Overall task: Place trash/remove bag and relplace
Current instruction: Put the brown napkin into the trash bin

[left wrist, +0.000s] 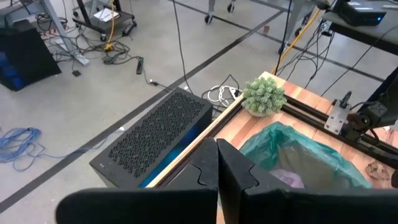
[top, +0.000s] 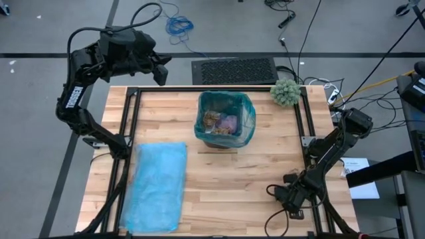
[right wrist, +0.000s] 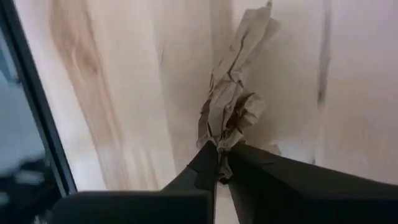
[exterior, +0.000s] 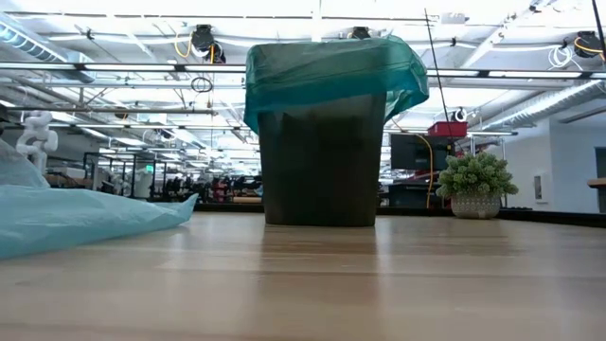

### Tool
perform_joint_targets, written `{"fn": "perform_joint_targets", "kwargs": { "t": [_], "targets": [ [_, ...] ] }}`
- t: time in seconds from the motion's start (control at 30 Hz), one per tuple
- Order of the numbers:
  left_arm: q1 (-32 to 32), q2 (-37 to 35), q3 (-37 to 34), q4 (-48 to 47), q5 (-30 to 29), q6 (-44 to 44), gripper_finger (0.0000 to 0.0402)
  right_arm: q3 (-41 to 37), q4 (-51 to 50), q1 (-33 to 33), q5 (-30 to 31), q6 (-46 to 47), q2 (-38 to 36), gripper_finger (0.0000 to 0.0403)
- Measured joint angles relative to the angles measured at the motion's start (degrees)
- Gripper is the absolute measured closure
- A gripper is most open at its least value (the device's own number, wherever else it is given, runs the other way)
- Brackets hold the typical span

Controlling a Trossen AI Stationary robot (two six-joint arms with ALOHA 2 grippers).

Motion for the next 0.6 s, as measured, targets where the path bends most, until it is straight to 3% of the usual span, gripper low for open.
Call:
{"fn": "perform_joint_targets", "kwargs": {
  "t": [0.17,0.33,0.6],
  "targets": [
    [0.0,0.0,0.0,0.0,0.0,-2.8,0.0402,0.7,4.1,-0.4,3.6,7.8,0.0,0.0399],
    [0.0,0.0,0.0,0.0,2.0,-5.9,0.0402,6.6,3.7,-2.2,10.0,11.6,0.0,0.0401],
    [0.0,0.0,0.0,0.3,6.6,-2.1,0.0402,22.4,-8.6,-10.4,25.3,12.2,0.0,0.0402]
  ]
}}
